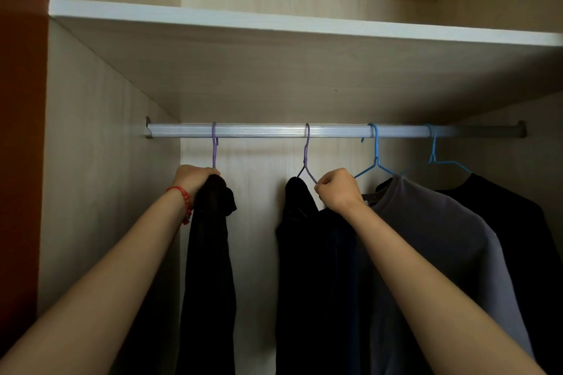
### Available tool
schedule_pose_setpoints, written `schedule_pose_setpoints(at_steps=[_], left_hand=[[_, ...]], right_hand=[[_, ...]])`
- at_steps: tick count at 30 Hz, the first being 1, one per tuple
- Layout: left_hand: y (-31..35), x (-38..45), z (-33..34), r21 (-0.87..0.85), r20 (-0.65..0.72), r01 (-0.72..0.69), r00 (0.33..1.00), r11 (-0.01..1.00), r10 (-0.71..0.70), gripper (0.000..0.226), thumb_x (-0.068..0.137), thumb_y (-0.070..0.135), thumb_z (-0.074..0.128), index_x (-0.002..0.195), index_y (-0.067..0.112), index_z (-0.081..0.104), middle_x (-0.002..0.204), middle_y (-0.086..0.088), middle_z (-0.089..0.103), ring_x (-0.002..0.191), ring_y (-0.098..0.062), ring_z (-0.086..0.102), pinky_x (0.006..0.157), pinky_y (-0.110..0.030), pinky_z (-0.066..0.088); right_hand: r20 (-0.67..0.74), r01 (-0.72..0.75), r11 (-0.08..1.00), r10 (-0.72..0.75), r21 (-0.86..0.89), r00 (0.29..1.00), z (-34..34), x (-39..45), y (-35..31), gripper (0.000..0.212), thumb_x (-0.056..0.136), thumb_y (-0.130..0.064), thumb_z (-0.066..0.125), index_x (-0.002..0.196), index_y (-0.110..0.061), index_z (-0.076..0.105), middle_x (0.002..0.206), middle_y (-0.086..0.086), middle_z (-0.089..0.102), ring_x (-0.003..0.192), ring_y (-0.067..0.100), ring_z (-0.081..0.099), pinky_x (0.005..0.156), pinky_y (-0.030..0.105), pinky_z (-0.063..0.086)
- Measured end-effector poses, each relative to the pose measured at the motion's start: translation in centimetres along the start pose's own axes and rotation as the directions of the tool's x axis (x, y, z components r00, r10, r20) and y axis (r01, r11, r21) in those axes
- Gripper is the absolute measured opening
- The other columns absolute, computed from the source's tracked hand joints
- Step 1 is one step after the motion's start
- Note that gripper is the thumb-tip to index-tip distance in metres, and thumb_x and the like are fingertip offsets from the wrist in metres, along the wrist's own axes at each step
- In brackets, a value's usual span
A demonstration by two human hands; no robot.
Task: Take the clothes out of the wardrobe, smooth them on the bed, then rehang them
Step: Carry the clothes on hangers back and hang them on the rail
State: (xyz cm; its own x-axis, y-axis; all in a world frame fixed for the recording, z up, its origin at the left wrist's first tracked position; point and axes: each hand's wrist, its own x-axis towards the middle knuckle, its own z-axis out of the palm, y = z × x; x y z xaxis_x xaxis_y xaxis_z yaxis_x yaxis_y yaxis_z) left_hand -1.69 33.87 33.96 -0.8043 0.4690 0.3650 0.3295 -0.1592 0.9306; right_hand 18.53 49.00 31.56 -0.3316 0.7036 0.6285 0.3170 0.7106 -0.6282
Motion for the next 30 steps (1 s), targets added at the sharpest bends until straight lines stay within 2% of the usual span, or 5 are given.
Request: schedule_pose_setpoints(at_steps=[5,11,16,22,30], left_hand=[[-0.2,0.2,0.0,-0.002,-0.007,0.000,1.000,1.000,0.000,0.035,0.079,0.013,0.066,0.108,-0.006,0.062,0.096,-0.018,0.062,0.068,-0.019,0.057,0.058,-0.025,0.045],[-0.5,0.1,0.1,-0.007,-0.030,0.034,0.999,0.999,-0.034,0.039,0.079,0.022,0.067,0.109,-0.003,0.062,0.106,-0.019,0.065,0.091,-0.029,0.063,0.080,-0.033,0.051],[-0.5,-0.3,1.0,-0.008,-0.055,0.007,0.998,1.000,-0.008,0.036,0.084,0.019,0.063,0.111,-0.005,0.059,0.105,-0.015,0.062,0.091,-0.027,0.058,0.077,-0.028,0.043],[-0.3,-1.6,1.6,0.023,-0.100,-0.129,0.986,0.991,0.131,0.025,0.087,0.015,0.057,0.108,0.003,0.063,0.113,-0.015,0.062,0.097,-0.024,0.057,0.084,-0.029,0.045],[-0.6,-6.0,2.3,0.201,-0.111,-0.345,0.922,0.917,0.371,0.033,0.088,0.017,0.056,0.119,0.010,0.058,0.128,-0.011,0.055,0.119,-0.025,0.050,0.102,-0.033,0.038]], right_hand=[[0.003,0.002,1.000,-0.002,-0.022,1.000,-0.4,-0.3,0.1,0.023,0.083,-0.007,0.053,0.089,0.010,0.067,0.096,0.022,0.069,0.090,0.035,0.064,0.078,0.040,0.053],[0.012,-0.014,0.999,0.014,0.039,1.000,-0.6,-0.9,0.5,0.025,0.085,-0.012,0.054,0.090,0.009,0.067,0.086,0.024,0.070,0.085,0.037,0.065,0.079,0.042,0.054],[0.029,-0.005,0.996,0.003,0.092,1.000,-1.0,-1.5,0.9,0.018,0.087,-0.008,0.052,0.084,-0.005,0.070,0.066,0.004,0.065,0.070,0.019,0.061,0.083,0.036,0.054],[0.012,0.035,0.993,-0.037,0.115,0.999,-2.1,-2.8,0.8,0.021,0.085,-0.006,0.053,0.095,-0.005,0.071,0.098,0.011,0.071,0.098,0.025,0.062,0.085,0.028,0.048],[-0.078,0.114,0.971,-0.100,0.209,0.992,-3.5,-6.4,1.1,0.028,0.089,-0.015,0.054,0.115,-0.010,0.065,0.114,0.006,0.067,0.107,0.016,0.059,0.085,0.015,0.037]])
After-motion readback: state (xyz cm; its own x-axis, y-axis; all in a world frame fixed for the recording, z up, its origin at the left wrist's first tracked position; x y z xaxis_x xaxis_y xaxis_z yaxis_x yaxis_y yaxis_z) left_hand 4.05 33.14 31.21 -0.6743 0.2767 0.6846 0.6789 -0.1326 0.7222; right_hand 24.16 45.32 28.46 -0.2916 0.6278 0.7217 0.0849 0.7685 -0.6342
